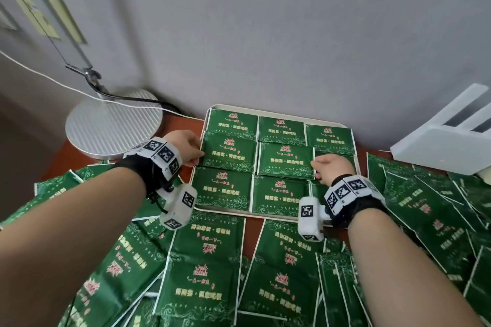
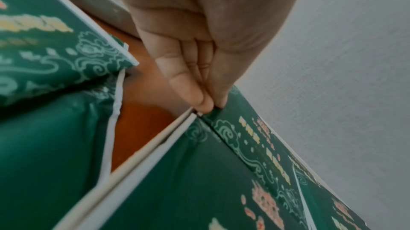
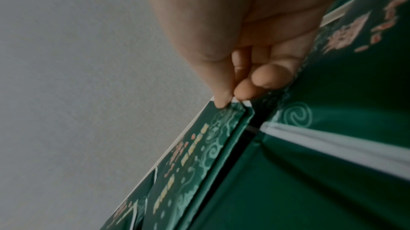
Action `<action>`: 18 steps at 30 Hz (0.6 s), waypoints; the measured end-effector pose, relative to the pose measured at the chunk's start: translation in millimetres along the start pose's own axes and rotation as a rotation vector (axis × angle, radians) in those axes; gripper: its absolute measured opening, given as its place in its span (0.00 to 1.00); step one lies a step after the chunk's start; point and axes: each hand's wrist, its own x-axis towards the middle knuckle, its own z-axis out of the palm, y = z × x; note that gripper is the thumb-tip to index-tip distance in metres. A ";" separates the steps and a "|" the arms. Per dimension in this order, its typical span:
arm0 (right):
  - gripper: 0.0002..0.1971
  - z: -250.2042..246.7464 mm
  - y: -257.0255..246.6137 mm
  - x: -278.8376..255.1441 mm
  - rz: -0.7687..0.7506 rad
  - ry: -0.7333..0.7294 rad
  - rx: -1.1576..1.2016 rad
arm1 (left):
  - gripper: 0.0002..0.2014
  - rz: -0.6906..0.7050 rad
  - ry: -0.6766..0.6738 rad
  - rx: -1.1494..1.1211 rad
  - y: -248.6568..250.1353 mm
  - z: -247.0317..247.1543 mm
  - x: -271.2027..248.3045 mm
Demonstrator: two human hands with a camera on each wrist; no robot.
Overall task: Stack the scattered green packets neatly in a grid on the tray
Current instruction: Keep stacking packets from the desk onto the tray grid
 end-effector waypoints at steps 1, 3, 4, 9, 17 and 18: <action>0.14 1.4 0.7 1.3 0.011 0.001 0.017 | 0.09 -0.005 0.005 -0.002 0.0 -1.2 -0.9; 0.14 4.3 2.0 3.1 0.033 -0.003 0.049 | 0.08 -0.021 0.014 0.010 -0.7 -3.4 -1.3; 0.14 5.4 2.3 3.4 0.041 -0.008 0.059 | 0.08 -0.027 0.016 0.015 -1.3 -4.3 -1.6; 0.15 7.4 1.2 1.7 0.055 -0.022 0.106 | 0.05 -0.007 0.057 0.087 -3.8 -4.7 0.1; 0.12 0.9 -4.5 0.4 0.039 -0.006 -0.001 | 0.03 -0.001 0.064 0.045 -1.9 -4.1 -0.9; 0.11 -0.9 -4.5 -1.6 0.020 0.004 0.000 | 0.03 0.004 0.075 0.056 -2.8 -5.4 -3.2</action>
